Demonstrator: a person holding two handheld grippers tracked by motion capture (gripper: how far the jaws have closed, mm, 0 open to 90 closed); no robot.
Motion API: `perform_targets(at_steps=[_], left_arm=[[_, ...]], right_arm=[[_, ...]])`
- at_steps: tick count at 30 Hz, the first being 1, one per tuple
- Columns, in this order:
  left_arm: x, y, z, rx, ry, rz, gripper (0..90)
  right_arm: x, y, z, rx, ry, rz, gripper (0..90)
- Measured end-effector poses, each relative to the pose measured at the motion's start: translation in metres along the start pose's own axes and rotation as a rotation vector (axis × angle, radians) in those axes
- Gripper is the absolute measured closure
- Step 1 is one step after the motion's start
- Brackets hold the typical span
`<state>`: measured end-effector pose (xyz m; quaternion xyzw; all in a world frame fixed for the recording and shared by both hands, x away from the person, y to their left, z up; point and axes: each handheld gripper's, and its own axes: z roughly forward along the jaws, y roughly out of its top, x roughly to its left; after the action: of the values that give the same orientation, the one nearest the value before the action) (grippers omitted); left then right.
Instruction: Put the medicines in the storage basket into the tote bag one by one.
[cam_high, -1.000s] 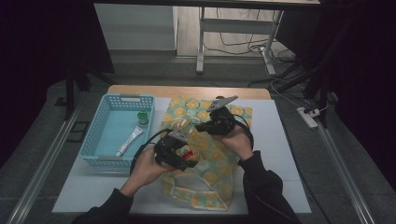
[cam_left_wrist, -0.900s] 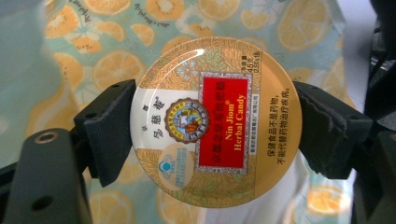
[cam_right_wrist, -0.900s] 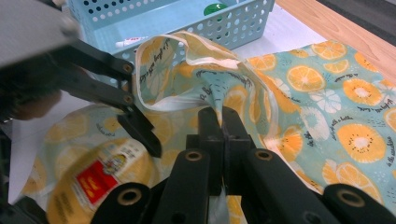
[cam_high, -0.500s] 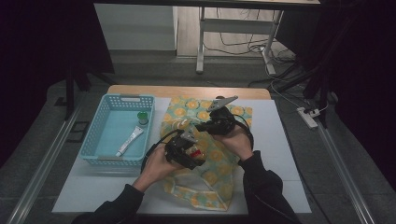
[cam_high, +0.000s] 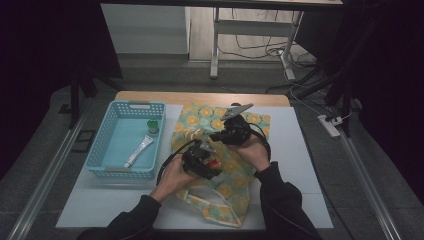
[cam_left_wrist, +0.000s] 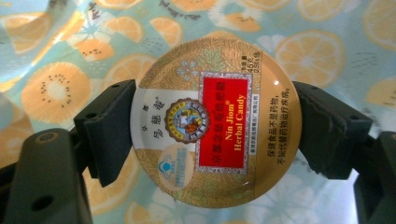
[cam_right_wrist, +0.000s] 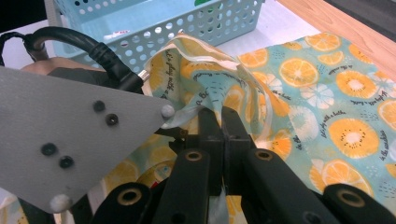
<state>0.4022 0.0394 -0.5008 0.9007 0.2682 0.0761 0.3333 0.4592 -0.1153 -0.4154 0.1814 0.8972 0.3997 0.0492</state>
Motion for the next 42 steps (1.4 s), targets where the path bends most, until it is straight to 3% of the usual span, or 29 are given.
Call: perform_targets(at_steps=[11,21,30,34,38,42], left_arm=[[0.003,0.002,0.018,0.031,0.031,-0.011,20.0],[0.002,0.001,0.022,0.03,0.064,0.001,17.4],[-0.001,0.004,0.013,0.001,0.026,-0.013,10.7],[-0.002,0.005,0.006,-0.024,-0.01,-0.025,6.7],[-0.003,0.006,-0.005,-0.061,-0.085,-0.06,2.0],[-0.003,0.005,-0.016,-0.09,-0.116,-0.074,0.4]], right_arm=[[-0.004,-0.003,0.003,0.008,-0.008,0.01,89.8],[-0.005,-0.004,0.004,0.016,-0.011,0.015,89.7],[-0.005,-0.004,0.003,0.009,-0.01,0.007,89.7],[-0.005,-0.004,0.002,0.006,-0.011,0.009,89.7],[-0.005,-0.004,0.002,0.004,-0.012,0.008,89.7],[-0.004,-0.004,0.002,0.003,-0.013,0.005,89.7]])
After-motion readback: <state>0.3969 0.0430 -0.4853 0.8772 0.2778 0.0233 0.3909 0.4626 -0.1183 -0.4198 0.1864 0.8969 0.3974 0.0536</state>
